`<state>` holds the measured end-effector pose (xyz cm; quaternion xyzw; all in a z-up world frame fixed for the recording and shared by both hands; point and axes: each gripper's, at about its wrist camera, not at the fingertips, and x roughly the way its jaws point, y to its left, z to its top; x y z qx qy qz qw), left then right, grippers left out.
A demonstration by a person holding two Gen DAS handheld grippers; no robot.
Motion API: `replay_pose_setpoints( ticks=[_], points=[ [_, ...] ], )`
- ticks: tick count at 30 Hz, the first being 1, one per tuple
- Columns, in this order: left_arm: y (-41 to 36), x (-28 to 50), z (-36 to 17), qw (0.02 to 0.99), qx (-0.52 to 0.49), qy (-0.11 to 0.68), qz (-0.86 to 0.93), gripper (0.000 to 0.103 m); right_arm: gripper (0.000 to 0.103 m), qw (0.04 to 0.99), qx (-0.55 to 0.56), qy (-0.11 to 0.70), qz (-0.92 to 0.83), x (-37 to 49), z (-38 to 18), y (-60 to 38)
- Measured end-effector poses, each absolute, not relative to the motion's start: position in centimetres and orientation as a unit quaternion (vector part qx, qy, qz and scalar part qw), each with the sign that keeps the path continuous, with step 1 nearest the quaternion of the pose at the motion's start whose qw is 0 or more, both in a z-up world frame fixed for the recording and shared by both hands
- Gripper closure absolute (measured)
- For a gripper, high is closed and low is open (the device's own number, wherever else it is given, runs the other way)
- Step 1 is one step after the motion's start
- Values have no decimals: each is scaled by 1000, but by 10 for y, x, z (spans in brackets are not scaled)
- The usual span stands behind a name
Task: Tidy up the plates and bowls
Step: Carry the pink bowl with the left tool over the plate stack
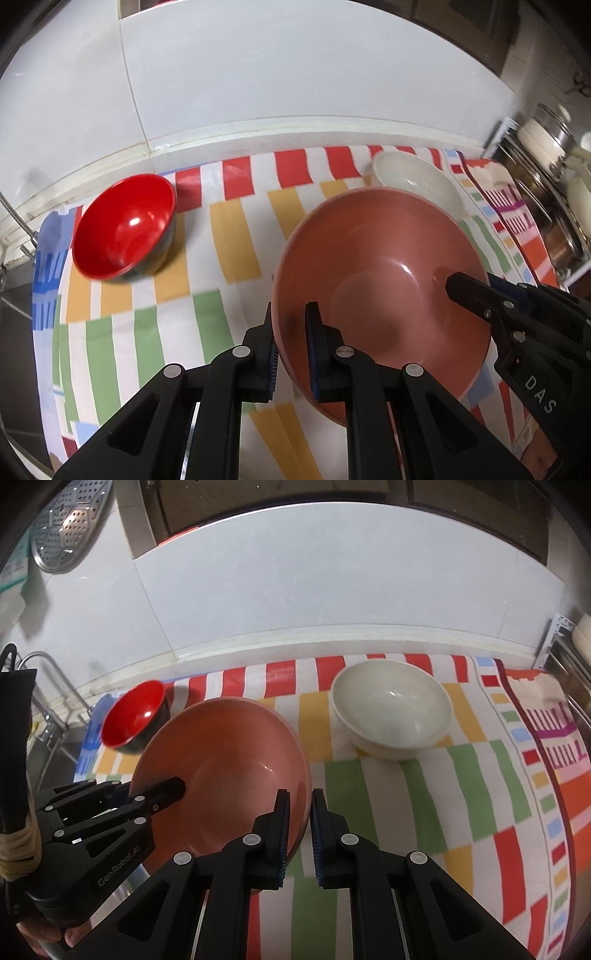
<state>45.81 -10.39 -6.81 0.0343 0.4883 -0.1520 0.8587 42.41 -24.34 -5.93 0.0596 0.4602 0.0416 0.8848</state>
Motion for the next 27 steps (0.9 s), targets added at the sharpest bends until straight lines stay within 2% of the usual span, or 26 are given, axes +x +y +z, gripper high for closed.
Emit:
replay_pose_setpoints(
  ticks=[15,27],
  points=[
    [-120,383,-79,842,39,505,-187,88,90,876,65,478,22,354,-64,-261],
    [-140,355,-94,825,29,526,-206,88,90,865,67,497,4,321,-77,-282]
  ],
)
